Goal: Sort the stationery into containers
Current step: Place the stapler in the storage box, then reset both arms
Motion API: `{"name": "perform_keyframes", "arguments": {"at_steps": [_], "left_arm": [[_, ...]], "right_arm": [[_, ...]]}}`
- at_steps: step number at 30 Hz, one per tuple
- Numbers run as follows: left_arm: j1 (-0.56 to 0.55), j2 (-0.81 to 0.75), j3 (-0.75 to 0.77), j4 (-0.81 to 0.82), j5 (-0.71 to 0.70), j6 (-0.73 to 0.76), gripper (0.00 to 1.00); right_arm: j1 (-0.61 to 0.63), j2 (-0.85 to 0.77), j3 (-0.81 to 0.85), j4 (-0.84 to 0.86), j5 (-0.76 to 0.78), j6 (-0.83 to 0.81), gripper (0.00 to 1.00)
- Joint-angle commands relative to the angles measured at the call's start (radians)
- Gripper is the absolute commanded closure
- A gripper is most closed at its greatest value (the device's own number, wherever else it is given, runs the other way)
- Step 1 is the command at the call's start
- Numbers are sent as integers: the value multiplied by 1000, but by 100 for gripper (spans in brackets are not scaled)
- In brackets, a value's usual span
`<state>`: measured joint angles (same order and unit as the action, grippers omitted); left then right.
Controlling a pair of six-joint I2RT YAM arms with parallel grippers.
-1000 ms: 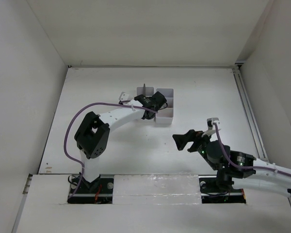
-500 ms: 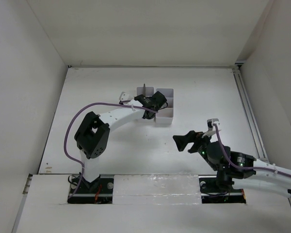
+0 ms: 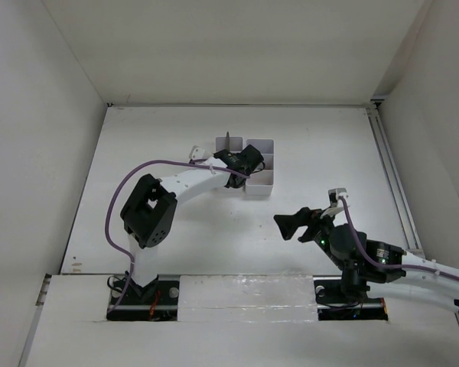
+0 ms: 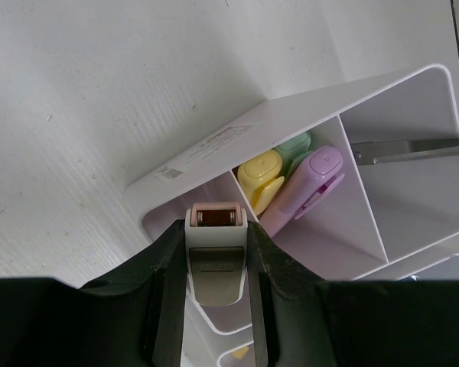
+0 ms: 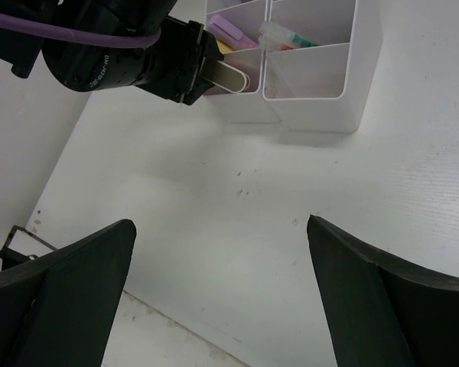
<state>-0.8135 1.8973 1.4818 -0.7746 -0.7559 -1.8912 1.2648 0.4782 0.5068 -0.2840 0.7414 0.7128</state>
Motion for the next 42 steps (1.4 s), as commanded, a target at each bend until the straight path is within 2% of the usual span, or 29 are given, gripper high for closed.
{"name": "perform_keyframes", "arguments": {"at_steps": [1,5,12,24,32,35,36,37,40,42], "left_arm": [[4,-4,15,-22,-99,-229,86],[4,-14,6,-11,-99,-229,79],[4,-43,-23,37,-99,-183,50],[-16,-174,-98,135,-117,-96,48],[-81,-377,-253,276,-174,35,20],[-81,-452,-287,308,-183,144,16],[-81,-469,-296,308,-183,188,11],[-81,-483,-296,323,-194,321,9],[-81,-520,-261,324,-194,527,1],[-81,-532,-214,226,-194,650,1]], "right_arm": [[5,-7,-1,32,-10,-16,0],[5,-7,-1,42,-10,-16,0],[5,-7,-1,42,-19,-16,0],[5,-7,-1,52,-28,-26,0],[5,2,41,34,-8,-44,0],[5,14,105,-52,21,-29,0],[5,31,152,-81,33,-18,0],[5,58,179,-146,42,-4,0],[5,123,286,-249,79,33,0],[5,152,334,-342,93,42,0]]}}
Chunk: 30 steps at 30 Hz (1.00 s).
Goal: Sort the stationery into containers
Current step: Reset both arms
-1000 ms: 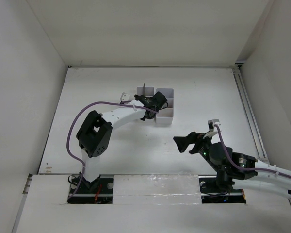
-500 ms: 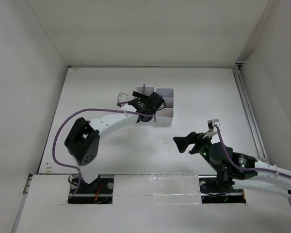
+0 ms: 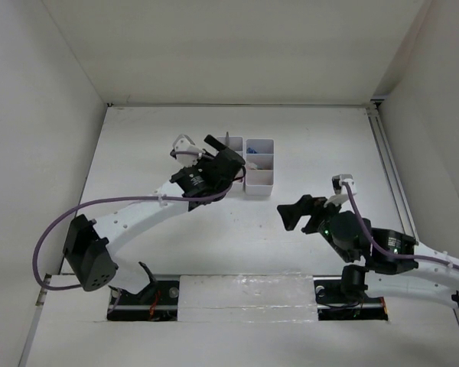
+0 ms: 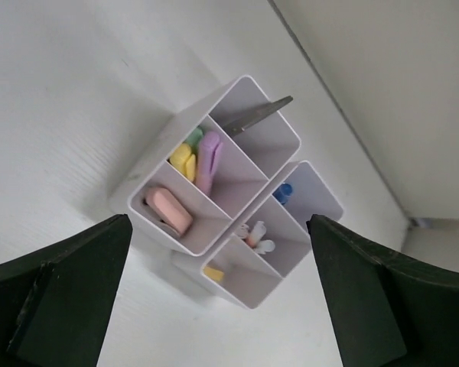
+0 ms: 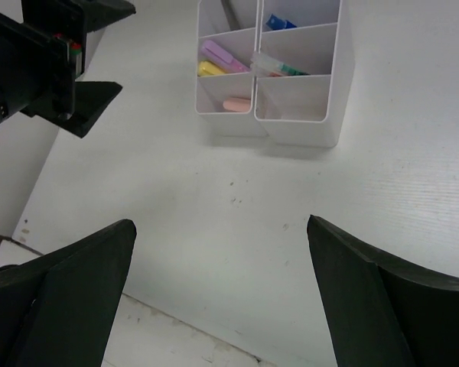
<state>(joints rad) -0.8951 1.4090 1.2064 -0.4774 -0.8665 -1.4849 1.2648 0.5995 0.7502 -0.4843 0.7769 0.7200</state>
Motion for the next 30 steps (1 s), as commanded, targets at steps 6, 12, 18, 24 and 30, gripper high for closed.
{"name": "perform_keyframes", "arguments": {"at_steps": [6,12,18,24,30], "left_arm": [[1,-169,67,-285,-106,359,1],[1,-392,-22,-379,-65,484,1],[1,-629,-96,-428,15,574,1],[1,-859,-131,-359,112,725,1],[1,-961,-19,-496,49,692,1]], "right_arm": [[5,115,262,-313,91,53,0],[5,164,376,-439,116,65,0],[5,162,431,-585,191,122,0],[5,39,400,-635,223,136,0],[5,-154,391,-617,193,118,0]]}}
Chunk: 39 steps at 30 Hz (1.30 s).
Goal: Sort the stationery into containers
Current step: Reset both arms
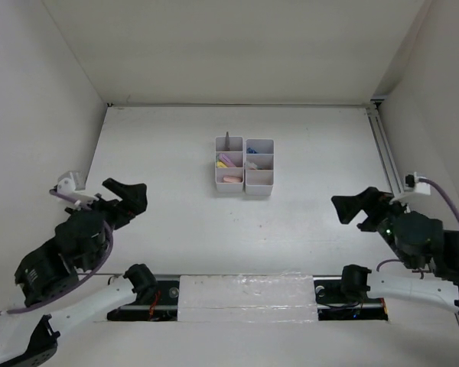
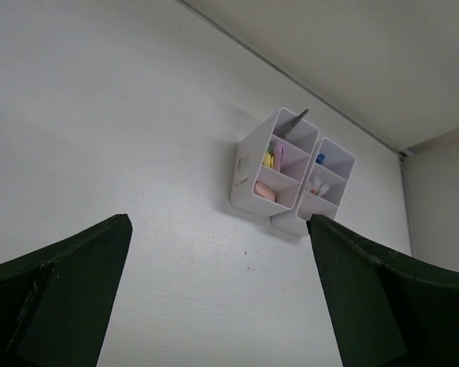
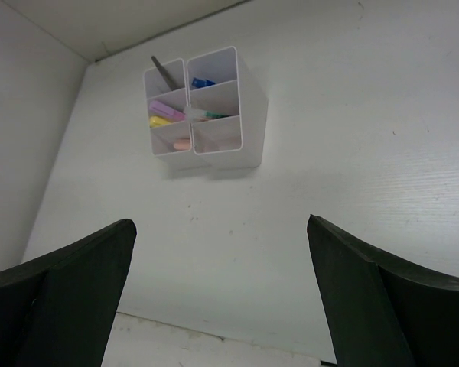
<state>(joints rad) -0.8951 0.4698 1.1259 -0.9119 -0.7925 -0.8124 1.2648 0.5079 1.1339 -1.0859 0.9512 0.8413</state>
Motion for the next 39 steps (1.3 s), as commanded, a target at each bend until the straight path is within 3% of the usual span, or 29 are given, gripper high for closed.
{"name": "perform_keyframes", "arguments": {"at_steps": [1,11,39], "left_arm": [[1,-43,75,-79,-25,19,1],[1,-158,72,-113,-16,-8,1],[1,-140,72,-104,-16,-8,1]], "right_arm": [[5,-81,7,-6,6,-4,0],[5,-155,38,-17,-14,-13,0],[5,-169,7,15,-23,-45,0]]}}
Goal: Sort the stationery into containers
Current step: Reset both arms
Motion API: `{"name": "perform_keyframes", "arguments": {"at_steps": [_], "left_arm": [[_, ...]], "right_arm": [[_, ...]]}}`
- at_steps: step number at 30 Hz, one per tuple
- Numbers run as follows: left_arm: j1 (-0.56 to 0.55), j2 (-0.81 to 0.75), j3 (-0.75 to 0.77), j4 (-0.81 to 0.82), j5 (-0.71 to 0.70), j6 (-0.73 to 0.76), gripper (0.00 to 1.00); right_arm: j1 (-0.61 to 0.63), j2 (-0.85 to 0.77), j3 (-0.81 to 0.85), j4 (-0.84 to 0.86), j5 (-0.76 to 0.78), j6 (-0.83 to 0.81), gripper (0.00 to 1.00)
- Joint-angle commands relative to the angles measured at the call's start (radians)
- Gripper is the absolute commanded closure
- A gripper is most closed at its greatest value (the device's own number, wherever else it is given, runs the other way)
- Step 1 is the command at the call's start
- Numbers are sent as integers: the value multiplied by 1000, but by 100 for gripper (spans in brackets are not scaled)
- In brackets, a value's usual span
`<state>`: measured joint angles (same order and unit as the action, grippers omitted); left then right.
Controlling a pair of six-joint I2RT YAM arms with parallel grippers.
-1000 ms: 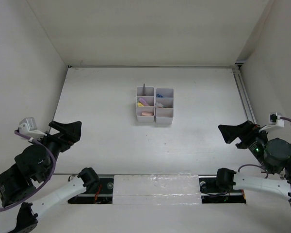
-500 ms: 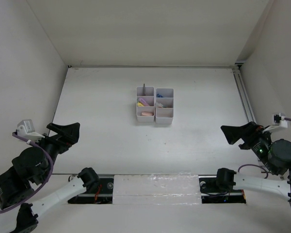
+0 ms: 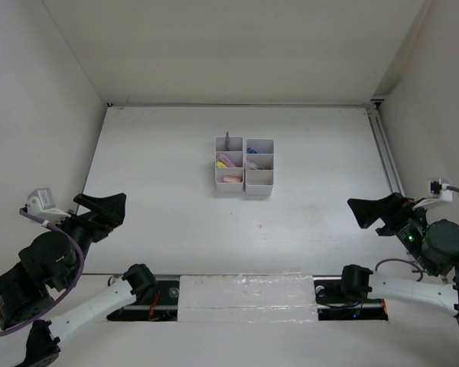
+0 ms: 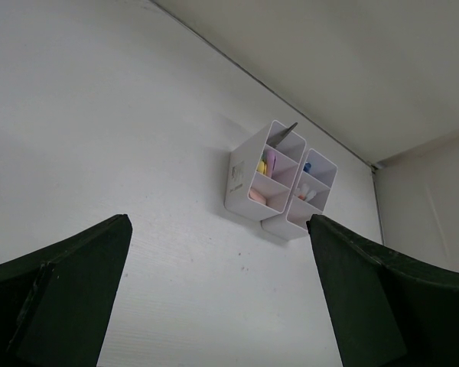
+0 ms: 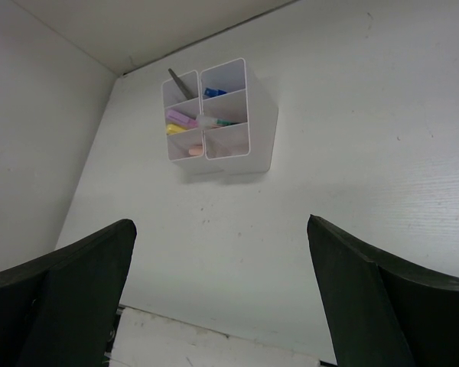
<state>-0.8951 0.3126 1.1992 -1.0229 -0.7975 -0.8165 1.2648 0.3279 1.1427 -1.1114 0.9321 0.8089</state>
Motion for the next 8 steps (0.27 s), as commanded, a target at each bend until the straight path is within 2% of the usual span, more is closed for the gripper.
{"name": "perform_keyframes", "arguments": {"at_steps": [1,8], "left_arm": [[1,17,-10,7,-11,-4,1],[1,28,-10,17,-11,-4,1]], "right_arm": [[5,11,-1,41,-4,-13,0],[5,45,-1,41,-13,-22,0]]}}
